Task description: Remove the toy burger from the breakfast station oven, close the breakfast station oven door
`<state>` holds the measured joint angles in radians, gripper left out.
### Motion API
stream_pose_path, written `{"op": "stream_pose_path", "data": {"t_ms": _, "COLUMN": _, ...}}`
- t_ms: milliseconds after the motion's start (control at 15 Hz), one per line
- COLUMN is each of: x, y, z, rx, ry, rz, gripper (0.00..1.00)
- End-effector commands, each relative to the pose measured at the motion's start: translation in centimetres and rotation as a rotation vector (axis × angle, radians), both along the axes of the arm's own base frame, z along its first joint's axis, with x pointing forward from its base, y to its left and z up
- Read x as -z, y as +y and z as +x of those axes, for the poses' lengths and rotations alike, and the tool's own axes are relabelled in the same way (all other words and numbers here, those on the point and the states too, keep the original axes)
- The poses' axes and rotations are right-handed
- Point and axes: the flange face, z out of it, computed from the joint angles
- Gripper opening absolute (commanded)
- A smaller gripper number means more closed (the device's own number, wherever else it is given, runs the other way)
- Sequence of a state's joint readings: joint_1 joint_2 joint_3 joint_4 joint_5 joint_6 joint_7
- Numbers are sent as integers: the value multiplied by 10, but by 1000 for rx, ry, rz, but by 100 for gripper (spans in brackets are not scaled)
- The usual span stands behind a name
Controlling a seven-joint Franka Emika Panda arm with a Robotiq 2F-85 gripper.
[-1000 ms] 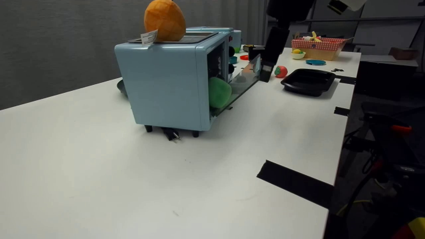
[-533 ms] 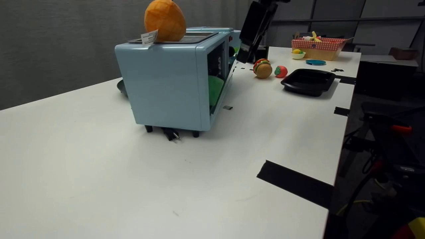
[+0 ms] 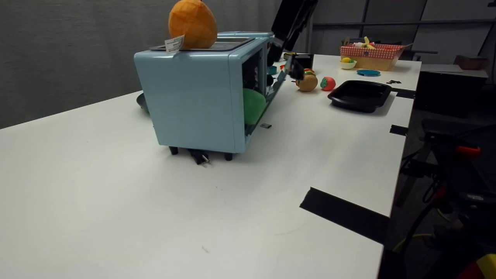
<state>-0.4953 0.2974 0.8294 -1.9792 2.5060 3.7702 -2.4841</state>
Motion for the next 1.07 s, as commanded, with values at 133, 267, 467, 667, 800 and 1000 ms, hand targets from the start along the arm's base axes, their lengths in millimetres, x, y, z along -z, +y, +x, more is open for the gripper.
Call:
{"op": "stream_pose_path", "data": {"t_ms": 133, "x": -47, "y": -3, "z": 4, "rx": 24, "ry": -125, "rz": -22, "gripper": 100}}
{"op": "stream_pose_path", "data": {"t_ms": 267, "x": -56, "y": -2, "z": 4, "rx": 23, "ry": -147, "rz": -31, "gripper": 100}}
{"op": "stream_pose_path", "data": {"t_ms": 467, "x": -68, "y": 0, "z": 2, "rx": 20, "ry": -173, "rz": -44, "gripper": 100}}
{"op": "stream_pose_path", "data": {"t_ms": 667, "x": -74, "y": 3, "z": 0, "rx": 19, "ry": -188, "rz": -52, "gripper": 100}}
{"op": "stream_pose_path", "data": {"t_ms": 800, "x": -78, "y": 5, "z": -2, "rx": 16, "ry": -196, "rz": -57, "gripper": 100}}
{"op": "stream_pose_path", "data": {"t_ms": 1000, "x": -83, "y": 10, "z": -6, "rx": 12, "ry": -202, "rz": -64, "gripper": 100}}
